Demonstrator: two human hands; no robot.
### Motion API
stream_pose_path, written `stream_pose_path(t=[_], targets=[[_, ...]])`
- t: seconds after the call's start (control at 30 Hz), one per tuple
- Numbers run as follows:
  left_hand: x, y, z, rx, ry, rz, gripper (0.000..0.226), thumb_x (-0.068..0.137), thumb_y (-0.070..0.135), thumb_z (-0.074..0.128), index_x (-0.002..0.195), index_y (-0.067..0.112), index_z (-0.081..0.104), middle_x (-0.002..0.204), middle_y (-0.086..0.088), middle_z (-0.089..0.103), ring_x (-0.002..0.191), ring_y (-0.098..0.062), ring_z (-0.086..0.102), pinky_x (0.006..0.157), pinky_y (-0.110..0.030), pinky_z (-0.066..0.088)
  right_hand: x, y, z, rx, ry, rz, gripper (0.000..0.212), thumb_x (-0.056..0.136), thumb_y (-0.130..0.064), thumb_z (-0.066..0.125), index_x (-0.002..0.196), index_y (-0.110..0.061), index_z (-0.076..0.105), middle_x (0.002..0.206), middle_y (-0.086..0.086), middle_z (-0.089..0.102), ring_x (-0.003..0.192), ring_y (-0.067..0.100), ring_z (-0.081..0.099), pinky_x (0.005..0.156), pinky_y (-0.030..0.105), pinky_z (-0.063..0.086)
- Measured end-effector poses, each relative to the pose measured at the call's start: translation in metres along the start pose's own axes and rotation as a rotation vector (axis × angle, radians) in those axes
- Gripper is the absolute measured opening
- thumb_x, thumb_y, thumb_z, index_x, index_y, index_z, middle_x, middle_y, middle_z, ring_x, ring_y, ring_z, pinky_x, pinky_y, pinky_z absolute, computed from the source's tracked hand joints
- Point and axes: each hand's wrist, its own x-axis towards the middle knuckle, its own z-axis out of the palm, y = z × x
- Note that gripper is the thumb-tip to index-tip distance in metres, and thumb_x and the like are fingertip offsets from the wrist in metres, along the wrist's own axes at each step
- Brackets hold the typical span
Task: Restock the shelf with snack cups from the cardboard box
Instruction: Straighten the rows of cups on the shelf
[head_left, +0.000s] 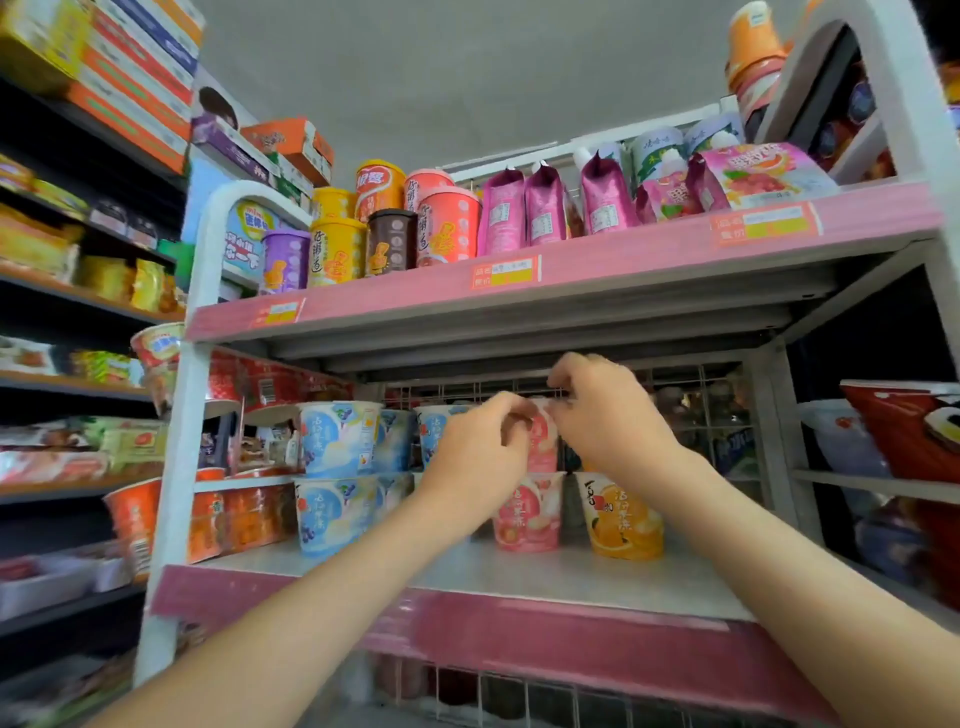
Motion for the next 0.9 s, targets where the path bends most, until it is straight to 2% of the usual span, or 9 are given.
stream_pose_path(t=[0.07, 0.2, 0.33, 0.47, 0.57, 0.63, 0.73, 0.83, 0.9], targets=[[-0.022, -0.009, -0.026, 0.017, 0.035, -0.022, 0.023, 0.092, 0.011, 0.050, 0.107, 0.019, 0.065, 0.096, 0.001, 0.071, 0.090, -0.015, 0.065, 0.083, -0.029, 0.048, -0.018, -0.035, 0.011, 0.083, 0.020, -0.120, 0.021, 0.087, -0.011, 0.052, 0.106, -0.013, 0.061, 0.107, 0.009, 0.062, 0.101, 0.027, 0.056, 0.086, 0.038, 0.046], [-0.098, -0.052, -0.087, 0.157, 0.069, -0.111, 0.022, 0.090, 0.007, 0.054, 0.103, 0.021, 0.065, 0.078, 0.011, 0.063, 0.072, -0.007, 0.060, 0.067, -0.008, 0.042, -0.077, -0.097, 0.061, 0.342, -0.074, -0.255, 0.015, 0.084, -0.008, 0.054, 0.095, -0.012, 0.063, 0.096, 0.009, 0.066, 0.091, 0.027, 0.060, 0.081, 0.038, 0.046], [-0.228, -0.117, -0.150, 0.250, 0.006, -0.328, 0.030, 0.091, 0.007, 0.052, 0.095, 0.036, 0.060, 0.088, 0.011, 0.069, 0.083, -0.003, 0.066, 0.078, -0.025, 0.052, -0.164, -0.159, 0.139, 0.540, -0.372, -0.284, 0.015, 0.085, -0.007, 0.056, 0.098, -0.009, 0.064, 0.098, 0.010, 0.066, 0.093, 0.024, 0.059, 0.081, 0.030, 0.042], [-0.370, -0.149, -0.207, 0.348, -0.007, -0.550, 0.016, 0.091, 0.006, 0.052, 0.099, 0.015, 0.062, 0.089, 0.016, 0.064, 0.081, 0.020, 0.057, 0.074, 0.000, 0.040, -0.263, -0.222, 0.204, 0.722, -0.634, -0.255, 0.019, 0.084, -0.004, 0.055, 0.101, -0.005, 0.064, 0.100, 0.014, 0.066, 0.095, 0.027, 0.058, 0.080, 0.027, 0.038], [-0.483, -0.159, -0.255, 0.491, -0.041, -0.776, 0.020, 0.087, 0.019, 0.052, 0.102, 0.012, 0.063, 0.090, 0.011, 0.063, 0.080, 0.006, 0.062, 0.069, 0.000, 0.039, -0.348, -0.283, 0.238, 0.838, -0.848, -0.277, 0.025, 0.086, -0.004, 0.054, 0.109, -0.004, 0.062, 0.106, 0.016, 0.064, 0.099, 0.030, 0.058, 0.088, 0.037, 0.042], [-0.538, -0.161, -0.283, 0.572, -0.067, -0.883, 0.022, 0.087, 0.015, 0.053, 0.106, 0.011, 0.063, 0.090, 0.008, 0.065, 0.078, -0.010, 0.064, 0.067, -0.006, 0.039, -0.397, -0.317, 0.253, 0.888, -0.976, -0.335, 0.030, 0.085, -0.002, 0.055, 0.114, -0.003, 0.060, 0.110, 0.017, 0.062, 0.104, 0.030, 0.055, 0.090, 0.034, 0.040], [-0.585, -0.163, -0.312, 0.687, -0.152, -0.968, 0.017, 0.089, 0.007, 0.056, 0.105, 0.011, 0.060, 0.089, 0.002, 0.062, 0.082, -0.018, 0.061, 0.066, -0.019, 0.036, -0.452, -0.355, 0.267, 0.967, -1.112, -0.433, 0.039, 0.084, 0.000, 0.054, 0.122, -0.003, 0.054, 0.119, 0.019, 0.056, 0.113, 0.031, 0.050, 0.096, 0.034, 0.036], [-0.617, -0.161, -0.328, 0.716, -0.310, -1.043, 0.038, 0.090, 0.017, 0.057, 0.127, 0.017, 0.049, 0.120, 0.001, 0.059, 0.108, -0.010, 0.055, 0.090, -0.022, 0.044, -0.495, -0.377, 0.279, 0.973, -1.283, -0.506, 0.043, 0.090, -0.003, 0.048, 0.133, -0.007, 0.043, 0.133, 0.012, 0.044, 0.123, 0.027, 0.044, 0.103, 0.038, 0.038], [-0.637, -0.161, -0.332, 0.736, -0.445, -1.065, 0.051, 0.089, 0.021, 0.060, 0.136, 0.017, 0.042, 0.134, 0.000, 0.050, 0.122, -0.012, 0.048, 0.102, -0.028, 0.039, -0.517, -0.383, 0.287, 0.927, -1.406, -0.542, 0.045, 0.094, -0.005, 0.045, 0.138, -0.008, 0.036, 0.141, 0.009, 0.036, 0.127, 0.026, 0.038, 0.103, 0.042, 0.039]])
